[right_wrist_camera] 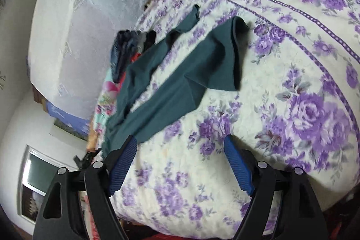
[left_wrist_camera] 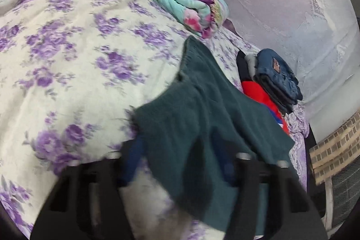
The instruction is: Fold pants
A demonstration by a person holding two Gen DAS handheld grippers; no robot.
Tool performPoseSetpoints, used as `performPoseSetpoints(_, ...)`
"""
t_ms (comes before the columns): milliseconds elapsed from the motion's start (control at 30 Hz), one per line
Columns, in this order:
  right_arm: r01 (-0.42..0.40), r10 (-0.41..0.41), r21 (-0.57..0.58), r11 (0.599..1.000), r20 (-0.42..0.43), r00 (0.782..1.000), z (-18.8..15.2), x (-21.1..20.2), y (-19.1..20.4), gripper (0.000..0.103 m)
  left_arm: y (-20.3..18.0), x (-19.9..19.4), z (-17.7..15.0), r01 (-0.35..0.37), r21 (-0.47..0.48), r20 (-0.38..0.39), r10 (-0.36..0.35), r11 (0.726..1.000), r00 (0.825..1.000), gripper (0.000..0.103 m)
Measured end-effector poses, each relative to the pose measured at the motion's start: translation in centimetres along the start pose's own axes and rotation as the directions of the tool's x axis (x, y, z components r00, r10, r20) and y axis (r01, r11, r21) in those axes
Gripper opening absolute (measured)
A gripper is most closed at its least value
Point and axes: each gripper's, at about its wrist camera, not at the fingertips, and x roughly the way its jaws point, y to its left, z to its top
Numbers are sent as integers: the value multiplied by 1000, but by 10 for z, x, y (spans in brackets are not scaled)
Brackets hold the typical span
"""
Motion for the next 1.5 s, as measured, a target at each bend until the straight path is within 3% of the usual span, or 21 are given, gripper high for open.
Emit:
performPoseSetpoints(33,1,-1,8,1000,7,1000,3,2,0,80,3,-1,-1,2,-4,-1,-2,1000,1000,23)
performPoseSetpoints(100,9,-10,14,1000,27,1000,15,10,2,80,8,-1,-1,28,-23,-13,-28,999,1000,15)
performPoseSetpoints(300,69,-68,-25,997,63,996,46,43,13,76,4,-5,1,37,-6,-25,-37,999,999,7)
performPoseSetpoints(367,115,-110,-60,992,80,991,53,52,18,49,2,-9,1,38,-1,-24,-38,999,999,6)
performPoseSetpoints(400,132,-125,-78,988,92,988,56,57,19,24,1,-12,1,42,-4,-22,-42,999,999,5)
performPoseSetpoints(433,122,-116,-69,990,90,989,58,57,17,12,1,-17,2,46,-10,-18,-47,999,999,5)
performPoseSetpoints(500,68,-65,-26,997,107,992,61,48,10,11,3,-38,3,73,-17,5,-72,997,997,5)
performPoseSetpoints(633,48,-39,-42,998,190,981,65,-3,8,7,5,-79,-1,115,2,22,-115,993,993,5)
performPoseSetpoints(800,102,-94,-24,994,226,970,72,-42,-10,6,17,-106,-21,141,-13,-10,-141,990,990,5)
performPoseSetpoints(867,97,-99,17,995,175,980,68,-40,-27,11,26,-101,-30,112,-20,-34,-113,993,993,5)
performPoseSetpoints(900,71,-76,38,997,150,986,61,-39,-33,18,31,-98,-32,102,-22,-41,-103,995,994,5)
performPoseSetpoints(933,32,-39,61,998,123,992,55,-35,-37,39,40,-93,-34,90,-35,-52,-92,995,994,5)
performPoseSetpoints(967,-9,1,81,997,104,995,48,-31,-39,47,46,-89,-35,94,-58,-62,-98,994,993,5)
performPoseSetpoints(1100,-61,58,36,997,82,995,22,-20,-15,51,56,-77,-35,104,-96,-74,-111,990,991,5)
performPoseSetpoints(1200,-36,36,46,998,-4,999,18,7,-6,51,51,-74,-33,98,-75,-69,-104,992,992,5)
performPoseSetpoints(1300,29,-29,41,999,-5,1000,31,30,-5,37,49,-75,-31,109,-75,-60,-114,991,992,5)
performPoseSetpoints(1367,22,-22,50,998,-9,1000,44,44,-5,17,49,-75,-29,115,-78,-57,-120,990,991,5)
performPoseSetpoints(1400,18,-17,67,998,-11,1000,49,53,-9,2,48,-76,-28,115,-77,-55,-120,990,991,5)
performPoseSetpoints(1500,-14,12,64,998,38,999,48,56,-7,2,46,-87,-26,130,-84,-38,-134,988,990,5)
